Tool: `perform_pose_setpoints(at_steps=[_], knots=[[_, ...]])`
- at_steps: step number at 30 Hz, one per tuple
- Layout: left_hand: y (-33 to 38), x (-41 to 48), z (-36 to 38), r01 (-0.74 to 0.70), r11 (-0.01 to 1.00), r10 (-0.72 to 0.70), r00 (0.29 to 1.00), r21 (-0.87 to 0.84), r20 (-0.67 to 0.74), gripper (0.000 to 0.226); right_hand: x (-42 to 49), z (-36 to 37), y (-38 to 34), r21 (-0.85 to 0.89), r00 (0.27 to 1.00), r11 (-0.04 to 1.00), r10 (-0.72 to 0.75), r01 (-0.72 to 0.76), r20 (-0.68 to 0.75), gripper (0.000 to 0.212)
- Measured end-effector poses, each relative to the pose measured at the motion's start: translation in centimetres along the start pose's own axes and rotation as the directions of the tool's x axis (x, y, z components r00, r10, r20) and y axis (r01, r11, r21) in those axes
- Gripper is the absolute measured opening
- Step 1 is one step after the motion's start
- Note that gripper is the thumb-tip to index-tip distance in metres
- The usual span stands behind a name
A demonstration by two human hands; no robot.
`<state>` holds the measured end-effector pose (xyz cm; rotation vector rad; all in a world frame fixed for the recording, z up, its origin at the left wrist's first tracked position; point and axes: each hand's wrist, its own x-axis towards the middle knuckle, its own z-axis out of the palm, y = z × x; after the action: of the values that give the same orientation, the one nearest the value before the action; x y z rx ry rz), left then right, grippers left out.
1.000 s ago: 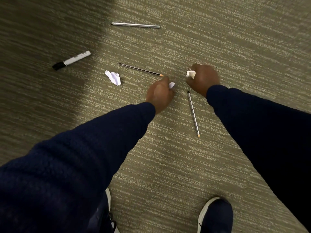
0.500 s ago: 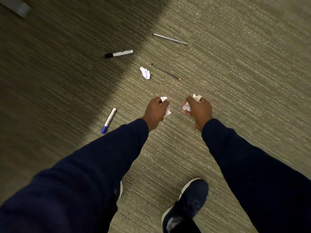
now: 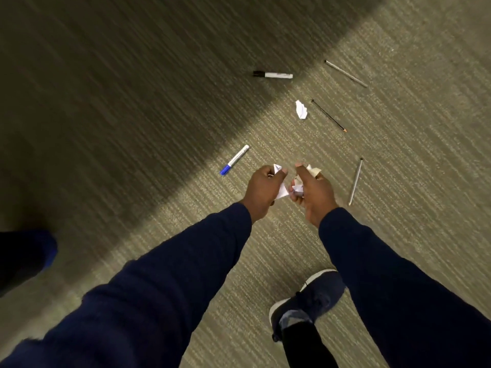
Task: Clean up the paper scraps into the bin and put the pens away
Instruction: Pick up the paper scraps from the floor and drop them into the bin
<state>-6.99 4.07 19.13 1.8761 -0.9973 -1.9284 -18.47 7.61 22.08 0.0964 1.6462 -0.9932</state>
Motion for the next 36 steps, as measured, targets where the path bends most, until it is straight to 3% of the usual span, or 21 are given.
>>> perform_pose_setpoints(at_steps=[6,10,15,20,25,28,31,34,36], knots=[[-4.1,-1.4,-14.8,-0.007,0.997,-0.002,0.993,-0.078,-0.119,0.023,-2.9,11.4,6.3,-0.165,0.999,0.986,0.031,-0.025,0.034,0.029],[-7.5,-3.4,-26.8,-0.001,0.983,-0.053,0.956,-0.182,-0.29,0.027,-6.3,21.4,11.9,-0.316,0.993,0.949,0.032,0.006,0.114,0.03],[-11.3,-7.6,-40.9,-0.043,0.939,-0.14,0.859,-0.342,-0.492,0.029,-12.1,34.6,18.4,-0.49,0.948,0.87,0.107,0.057,0.3,0.022],[-16.3,-12.8,-52.9,-0.11,0.863,-0.267,0.73,-0.494,-0.629,0.035,-18.9,46.0,25.4,-0.626,0.868,0.77,0.225,0.12,0.443,0.028],[-21.4,-16.3,-61.7,-0.139,0.738,-0.46,0.611,-0.66,-0.644,0.03,-24.0,53.7,32.6,-0.744,0.802,0.643,0.342,0.179,0.489,0.032],[-23.6,-16.9,-65.1,-0.21,0.64,-0.52,0.59,-0.739,-0.618,0.015,-25.5,56.7,35.8,-0.785,0.788,0.585,0.377,0.205,0.487,0.035],[-25.1,-16.9,-67.7,-0.196,0.592,-0.583,0.566,-0.782,-0.583,0.019,-26.0,58.8,37.8,-0.818,0.771,0.536,0.424,0.209,0.475,0.045],[-25.6,-16.6,-69.3,-0.242,0.51,-0.578,0.614,-0.825,-0.537,0.027,-26.2,60.1,38.7,-0.831,0.661,0.511,0.547,0.222,0.513,0.069],[-25.6,-16.5,-69.8,-0.268,0.468,-0.564,0.643,-0.842,-0.518,0.038,-26.3,60.4,38.9,-0.829,0.628,0.515,0.575,0.219,0.524,0.079]])
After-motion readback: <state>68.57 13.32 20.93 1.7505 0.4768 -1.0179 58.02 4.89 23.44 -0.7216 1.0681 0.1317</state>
